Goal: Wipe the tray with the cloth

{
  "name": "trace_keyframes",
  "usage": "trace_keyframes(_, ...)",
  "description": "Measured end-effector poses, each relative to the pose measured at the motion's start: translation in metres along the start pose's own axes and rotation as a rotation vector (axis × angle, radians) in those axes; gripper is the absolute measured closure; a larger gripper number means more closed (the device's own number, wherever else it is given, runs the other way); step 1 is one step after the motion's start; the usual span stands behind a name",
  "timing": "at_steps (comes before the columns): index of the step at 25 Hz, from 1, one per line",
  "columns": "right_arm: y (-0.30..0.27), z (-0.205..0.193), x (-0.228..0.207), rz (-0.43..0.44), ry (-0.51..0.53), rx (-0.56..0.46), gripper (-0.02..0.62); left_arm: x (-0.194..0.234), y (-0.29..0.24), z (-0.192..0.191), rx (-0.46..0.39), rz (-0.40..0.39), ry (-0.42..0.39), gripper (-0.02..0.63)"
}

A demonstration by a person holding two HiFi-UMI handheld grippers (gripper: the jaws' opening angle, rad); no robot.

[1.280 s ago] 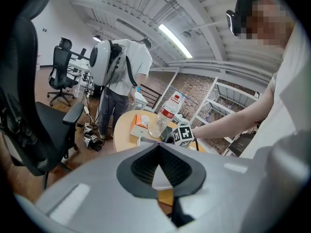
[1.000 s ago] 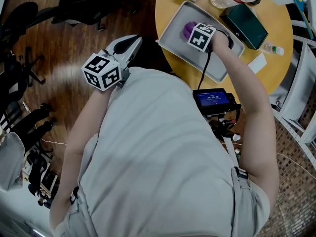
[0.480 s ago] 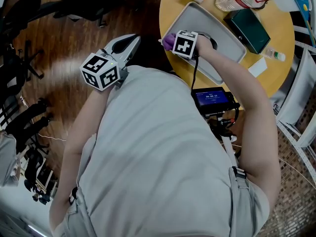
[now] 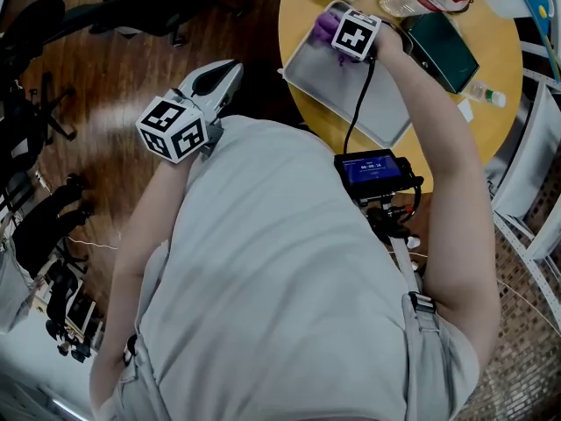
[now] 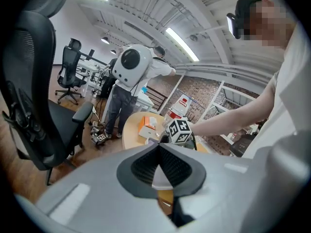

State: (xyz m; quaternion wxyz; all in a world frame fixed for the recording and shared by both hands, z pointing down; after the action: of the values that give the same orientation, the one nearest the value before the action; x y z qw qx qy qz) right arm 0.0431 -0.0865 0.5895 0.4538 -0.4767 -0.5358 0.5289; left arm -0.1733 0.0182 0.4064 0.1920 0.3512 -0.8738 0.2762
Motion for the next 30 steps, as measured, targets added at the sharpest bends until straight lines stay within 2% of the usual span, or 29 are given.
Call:
trace_keyframes(4,0.001,-0.017,-0.020,-0.037,-0.033,0.036,0.528,-0.002,0.002,-0.001,0.000,0.004,-0.001,0.606)
trace_keyframes(10,0.002,-0.010,-0.031,-0.098,-0.029,-0.028,0.529,-0.008,0.000,-0.005,0.005,0.001,-0.008,0.606)
trace_keyframes(12,0.001,-0.020,-0.029,-0.089,-0.085,0.000,0.531,-0.007,-0.002,-0.005,0.008,-0.004,-0.013,0.606)
trace_keyframes(14,0.002,-0.038,-0.024,-0.067,-0.186,0.053,0.532,-0.006,-0.005,-0.004,0.011,-0.011,-0.016,0.606)
trace_keyframes(17,-0.001,-0.057,-0.013,-0.045,-0.272,0.043,0.532,-0.004,-0.011,-0.001,0.020,-0.031,-0.022,0.606)
trace_keyframes(19,-0.001,-0.078,0.003,-0.023,-0.323,0.077,0.532,-0.002,-0.017,0.000,0.033,-0.052,-0.026,0.606)
trace_keyframes(20,-0.003,-0.082,0.011,-0.003,-0.346,0.056,0.532,-0.001,-0.021,0.001,0.041,-0.065,-0.028,0.606)
trace_keyframes(22,-0.012,-0.068,0.025,0.053,-0.371,-0.108,0.531,0.002,-0.031,0.004,0.061,-0.093,-0.029,0.606)
trace_keyframes(23,-0.017,-0.068,0.029,0.063,-0.384,-0.155,0.531,0.004,-0.037,0.006,0.073,-0.109,-0.031,0.606)
trace_keyframes(26,-0.023,-0.104,0.043,0.041,-0.447,-0.095,0.531,0.004,-0.054,0.010,0.104,-0.158,-0.040,0.606)
trace_keyframes(30,-0.023,-0.139,0.074,0.033,-0.525,-0.091,0.531,-0.014,-0.067,0.006,0.133,-0.217,-0.069,0.606)
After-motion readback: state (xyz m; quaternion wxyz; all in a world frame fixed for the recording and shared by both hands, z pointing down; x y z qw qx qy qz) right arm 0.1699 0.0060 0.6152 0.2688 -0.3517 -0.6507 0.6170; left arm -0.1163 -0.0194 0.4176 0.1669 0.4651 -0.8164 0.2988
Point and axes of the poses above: the fingertips, and each gripper's own axes: y backward along the fingers, x to its left, z out of its top, the point moved 2 cm from there along y, backward along the fingers, and after that the axes turned 3 degrees about -z, right-handed, at the moved point
